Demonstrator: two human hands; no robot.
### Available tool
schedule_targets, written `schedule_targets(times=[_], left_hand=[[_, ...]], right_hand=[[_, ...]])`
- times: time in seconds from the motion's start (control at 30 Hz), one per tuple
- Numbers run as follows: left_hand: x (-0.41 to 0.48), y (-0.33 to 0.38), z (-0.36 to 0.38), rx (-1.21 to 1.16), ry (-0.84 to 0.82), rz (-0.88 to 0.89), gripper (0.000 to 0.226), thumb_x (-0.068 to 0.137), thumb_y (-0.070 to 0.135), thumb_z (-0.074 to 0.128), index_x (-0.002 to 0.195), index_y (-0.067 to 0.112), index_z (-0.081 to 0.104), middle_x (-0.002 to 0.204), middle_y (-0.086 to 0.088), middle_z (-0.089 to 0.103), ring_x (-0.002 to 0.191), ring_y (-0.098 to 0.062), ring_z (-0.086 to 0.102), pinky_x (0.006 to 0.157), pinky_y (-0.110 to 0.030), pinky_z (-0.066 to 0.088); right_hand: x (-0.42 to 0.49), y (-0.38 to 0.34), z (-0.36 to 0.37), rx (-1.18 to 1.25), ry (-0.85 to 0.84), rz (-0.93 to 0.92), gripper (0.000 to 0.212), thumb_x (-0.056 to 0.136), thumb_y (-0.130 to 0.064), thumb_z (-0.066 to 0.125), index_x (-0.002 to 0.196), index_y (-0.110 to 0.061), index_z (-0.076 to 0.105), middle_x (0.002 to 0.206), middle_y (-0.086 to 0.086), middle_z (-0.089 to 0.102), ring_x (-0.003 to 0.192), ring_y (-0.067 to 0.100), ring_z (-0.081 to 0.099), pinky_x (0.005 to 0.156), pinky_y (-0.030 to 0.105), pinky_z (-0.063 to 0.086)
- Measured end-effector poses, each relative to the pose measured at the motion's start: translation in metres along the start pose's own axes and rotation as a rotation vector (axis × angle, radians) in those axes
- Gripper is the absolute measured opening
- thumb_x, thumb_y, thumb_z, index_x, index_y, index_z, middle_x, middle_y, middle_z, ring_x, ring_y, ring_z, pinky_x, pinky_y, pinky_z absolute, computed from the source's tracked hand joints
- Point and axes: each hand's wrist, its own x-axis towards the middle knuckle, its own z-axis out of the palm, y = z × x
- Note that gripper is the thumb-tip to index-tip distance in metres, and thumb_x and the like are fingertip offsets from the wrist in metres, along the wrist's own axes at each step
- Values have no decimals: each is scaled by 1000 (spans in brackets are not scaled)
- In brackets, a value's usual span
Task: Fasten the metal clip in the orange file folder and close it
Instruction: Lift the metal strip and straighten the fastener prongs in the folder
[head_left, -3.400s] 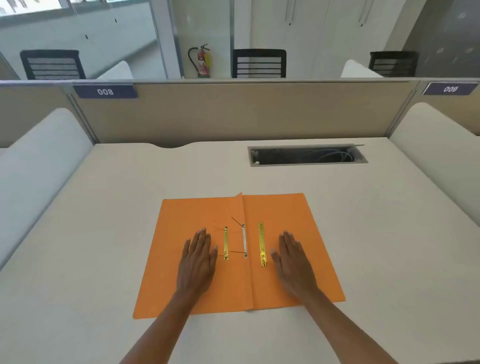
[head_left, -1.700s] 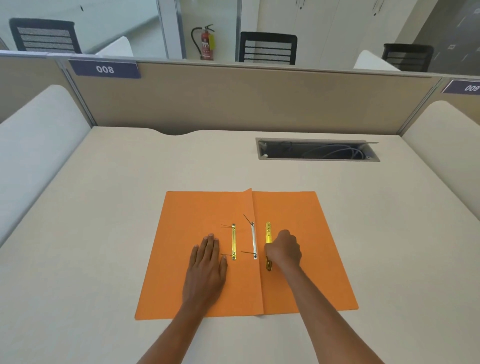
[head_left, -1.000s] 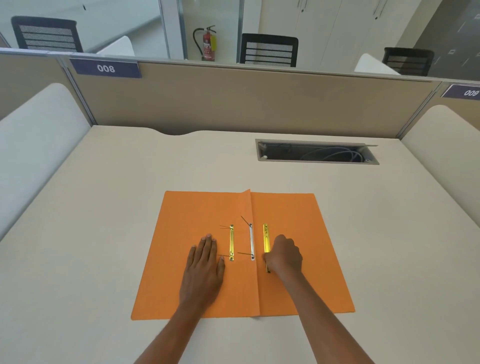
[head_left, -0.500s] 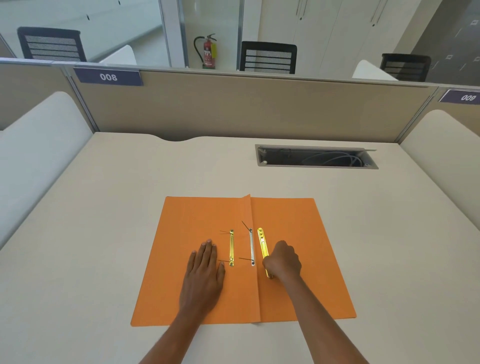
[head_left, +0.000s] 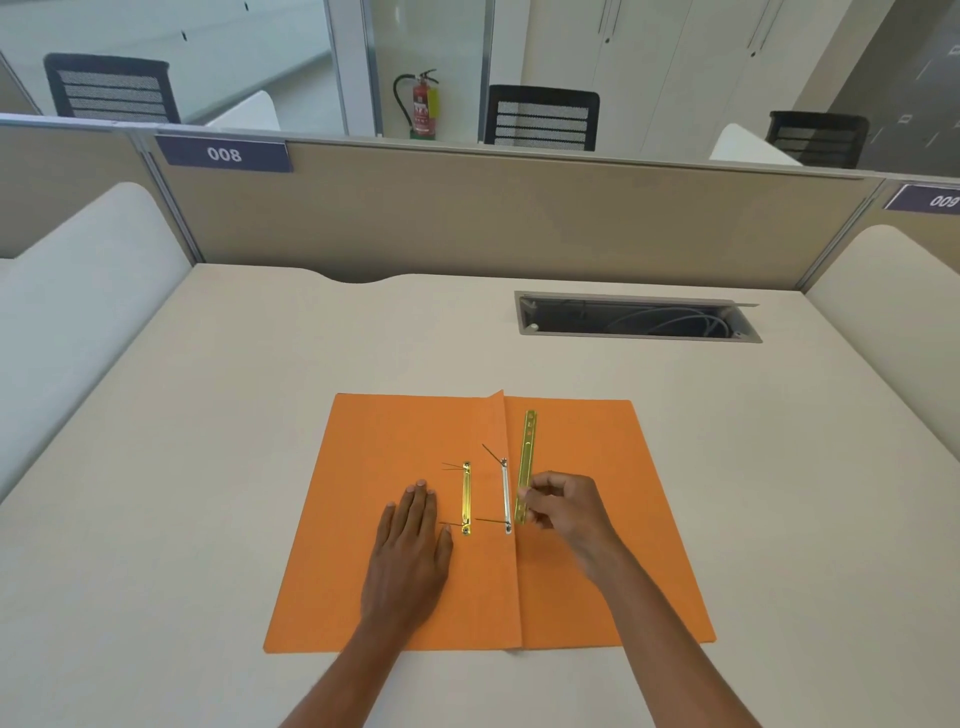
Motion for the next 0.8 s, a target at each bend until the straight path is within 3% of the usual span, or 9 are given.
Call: schedule_targets(times=[0.2,0.37,0.5,0.57,0.7,0.8], left_hand=[[6,-1,-5,-75,56,6,62,94,39,18,138,9,49,149,-9,44,139,-23,39,118,-40,20],[39,13,-6,-337,216,65,27,94,13,53,118,7,65,127,-10,64,117,-28,59,104,-41,42],[68,29,0,-536,103,-5,26,95,20,57,118,12,66,124,-4,65,117,-22,56,103,-33,38],[76,32,7,-536,69,20,26,95,24,56,117,15,67,123,-1,66,115,-20,57,108,-36,34],[84,34,14,-497,90,107,20,97,28,51,110,26,67,113,10,68,109,-8,59,115,-42,24],[92,41,14,-514,137,116,18,97,26,53,104,21,69,108,7,72,107,-9,62,116,-42,25]], right_hand=[[4,16,-1,5,-16,28,8,87,-10,69,82,-7,75,62,-1,62,55,12,55,50,22,44],[7,30,-5,21,0,39,13,85,-5,71,98,-4,73,77,11,66,62,16,56,51,21,47],[9,35,-6,28,-28,25,11,85,-5,69,95,0,72,78,16,63,66,20,56,53,22,48],[9,36,-7,39,-43,19,10,86,-5,68,94,1,72,76,14,63,65,18,55,54,22,48],[9,34,-9,75,-64,24,11,88,-6,67,94,1,73,76,10,63,61,13,55,55,23,49],[10,34,-10,103,-76,40,12,88,-7,67,95,1,73,75,9,64,61,12,55,55,23,49]])
